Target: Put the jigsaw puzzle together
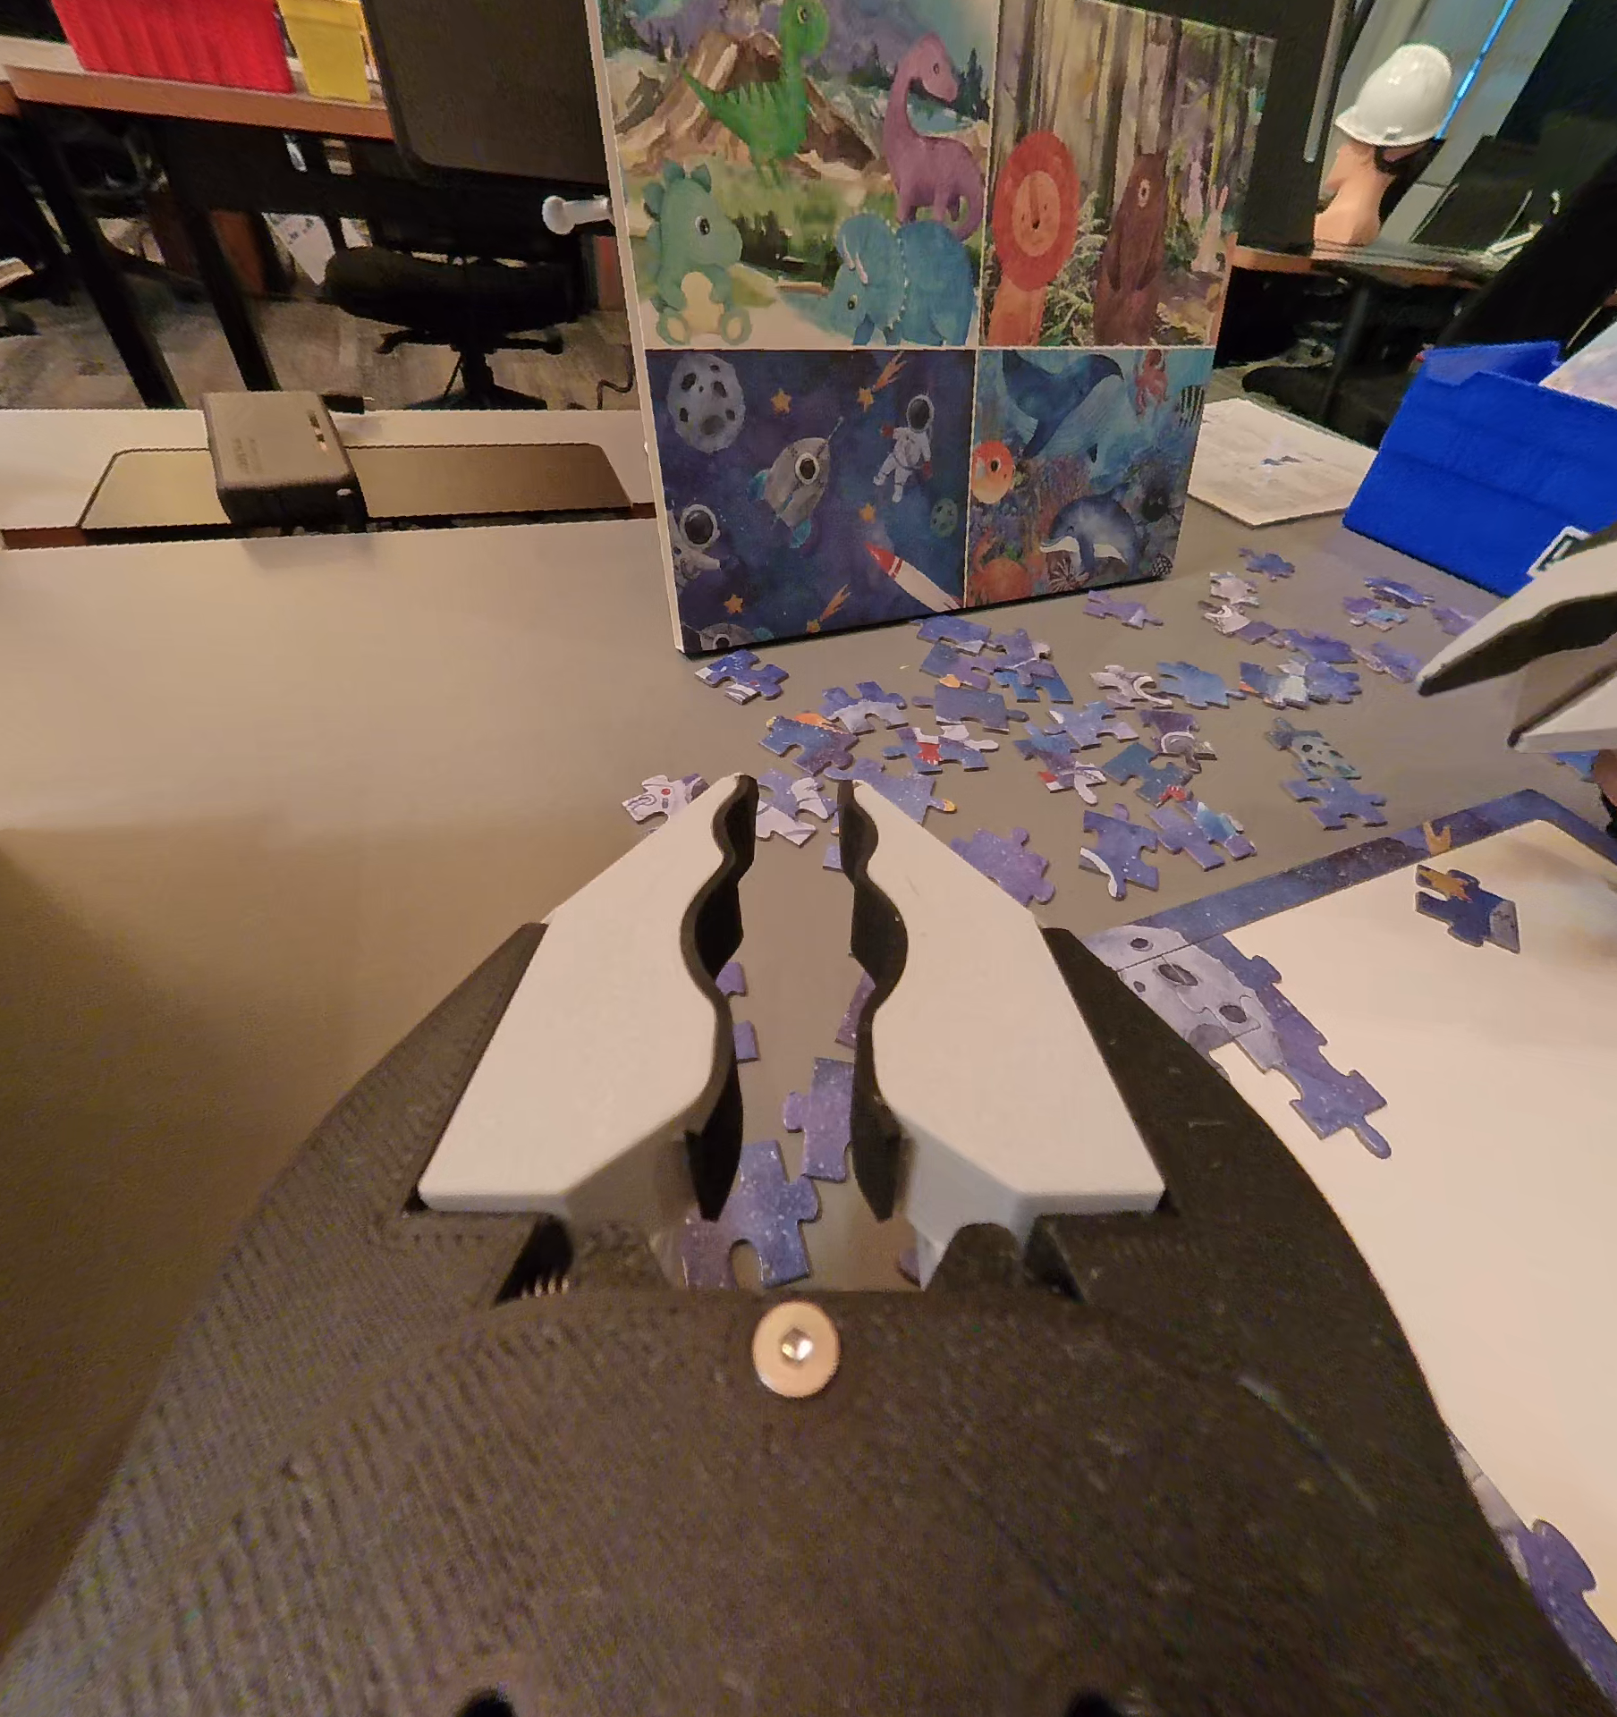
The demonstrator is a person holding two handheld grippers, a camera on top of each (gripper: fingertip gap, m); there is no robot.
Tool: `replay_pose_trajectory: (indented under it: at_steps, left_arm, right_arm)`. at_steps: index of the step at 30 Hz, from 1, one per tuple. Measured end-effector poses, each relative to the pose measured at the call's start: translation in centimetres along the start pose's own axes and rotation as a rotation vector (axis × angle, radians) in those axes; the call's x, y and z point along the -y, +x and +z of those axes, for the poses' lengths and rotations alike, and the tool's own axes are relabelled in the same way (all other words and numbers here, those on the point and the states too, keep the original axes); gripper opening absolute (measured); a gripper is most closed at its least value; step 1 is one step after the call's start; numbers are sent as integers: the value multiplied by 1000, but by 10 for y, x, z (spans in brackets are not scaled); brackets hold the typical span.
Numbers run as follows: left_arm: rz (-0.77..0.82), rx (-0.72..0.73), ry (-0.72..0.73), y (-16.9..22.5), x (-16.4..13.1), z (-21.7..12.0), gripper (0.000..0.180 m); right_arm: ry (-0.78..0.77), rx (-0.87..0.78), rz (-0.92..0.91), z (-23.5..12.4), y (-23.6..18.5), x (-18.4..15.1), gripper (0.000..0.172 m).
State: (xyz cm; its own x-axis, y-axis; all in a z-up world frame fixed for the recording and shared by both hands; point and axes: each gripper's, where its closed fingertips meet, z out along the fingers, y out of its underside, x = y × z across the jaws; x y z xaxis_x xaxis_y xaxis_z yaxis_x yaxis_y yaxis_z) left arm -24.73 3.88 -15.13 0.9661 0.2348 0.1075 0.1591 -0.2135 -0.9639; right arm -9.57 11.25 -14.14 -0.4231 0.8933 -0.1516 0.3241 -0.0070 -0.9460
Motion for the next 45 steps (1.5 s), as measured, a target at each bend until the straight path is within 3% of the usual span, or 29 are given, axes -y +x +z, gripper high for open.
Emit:
replay_pose_trajectory:
  at_steps: [9,45]
  left_arm:
    - [2,-3,-2,1,0,0,16]
    - [-22,-21,-5,2,-1,1,17]
  right_arm:
    - [-99,-22,-91,14,-7,-18,20]
    - [-97,-47,-99,15,-3,-20,13]
